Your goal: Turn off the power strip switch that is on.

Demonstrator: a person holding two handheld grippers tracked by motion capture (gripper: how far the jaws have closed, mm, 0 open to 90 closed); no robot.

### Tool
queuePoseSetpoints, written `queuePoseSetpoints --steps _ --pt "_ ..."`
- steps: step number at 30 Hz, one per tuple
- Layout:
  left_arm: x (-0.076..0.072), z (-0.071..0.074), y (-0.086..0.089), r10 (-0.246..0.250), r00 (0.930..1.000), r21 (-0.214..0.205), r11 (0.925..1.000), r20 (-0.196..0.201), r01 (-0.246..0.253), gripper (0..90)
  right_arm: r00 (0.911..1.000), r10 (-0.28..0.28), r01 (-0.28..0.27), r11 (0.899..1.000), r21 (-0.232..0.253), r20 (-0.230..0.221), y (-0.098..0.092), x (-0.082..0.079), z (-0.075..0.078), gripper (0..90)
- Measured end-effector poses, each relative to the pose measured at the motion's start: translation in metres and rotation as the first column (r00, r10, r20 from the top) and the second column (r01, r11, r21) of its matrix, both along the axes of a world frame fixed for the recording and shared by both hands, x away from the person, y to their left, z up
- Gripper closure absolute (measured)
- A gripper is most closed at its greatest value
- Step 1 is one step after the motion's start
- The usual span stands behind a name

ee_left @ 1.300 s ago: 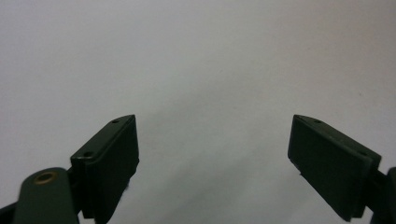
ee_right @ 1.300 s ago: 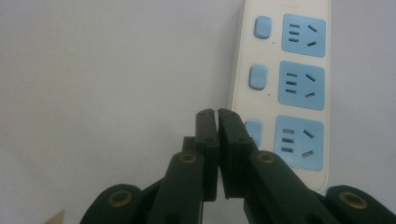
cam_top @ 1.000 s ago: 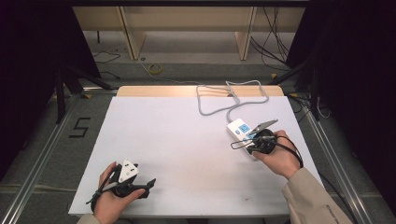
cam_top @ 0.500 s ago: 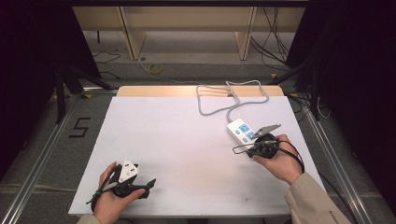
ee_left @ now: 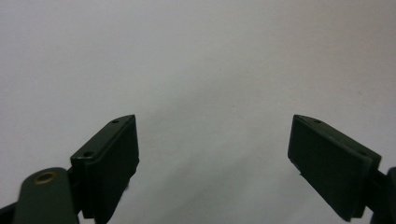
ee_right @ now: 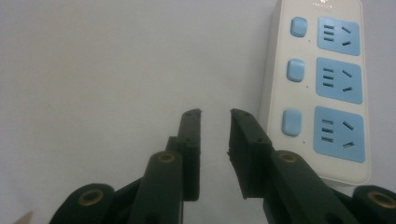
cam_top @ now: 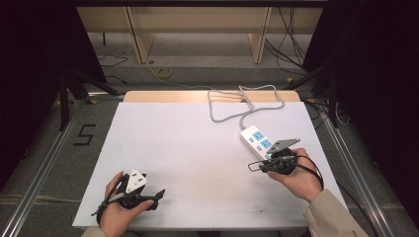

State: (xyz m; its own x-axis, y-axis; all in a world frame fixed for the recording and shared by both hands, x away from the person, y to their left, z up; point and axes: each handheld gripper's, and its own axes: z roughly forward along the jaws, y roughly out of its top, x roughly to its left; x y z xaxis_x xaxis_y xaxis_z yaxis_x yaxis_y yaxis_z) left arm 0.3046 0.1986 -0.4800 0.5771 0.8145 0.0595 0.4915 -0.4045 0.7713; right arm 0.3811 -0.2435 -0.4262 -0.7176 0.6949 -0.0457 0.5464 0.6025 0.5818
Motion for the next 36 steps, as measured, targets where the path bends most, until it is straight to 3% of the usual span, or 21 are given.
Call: queuePoseSetpoints --steps 18,36 --pt "0.000 0.000 -0.001 0.001 1.0000 0.000 1.0000 0.000 -0.001 16.0 0.9967 0.056 -0.062 0.992 0.109 0.059 -0.003 -0.025 -0.017 55.5" --pt "0.000 -0.001 0.001 0.002 1.0000 0.007 1.0000 -0.009 -0.002 15.8 0.9866 0.064 -0.090 0.981 0.174 0.150 -0.012 -0.043 -0.037 46.4"
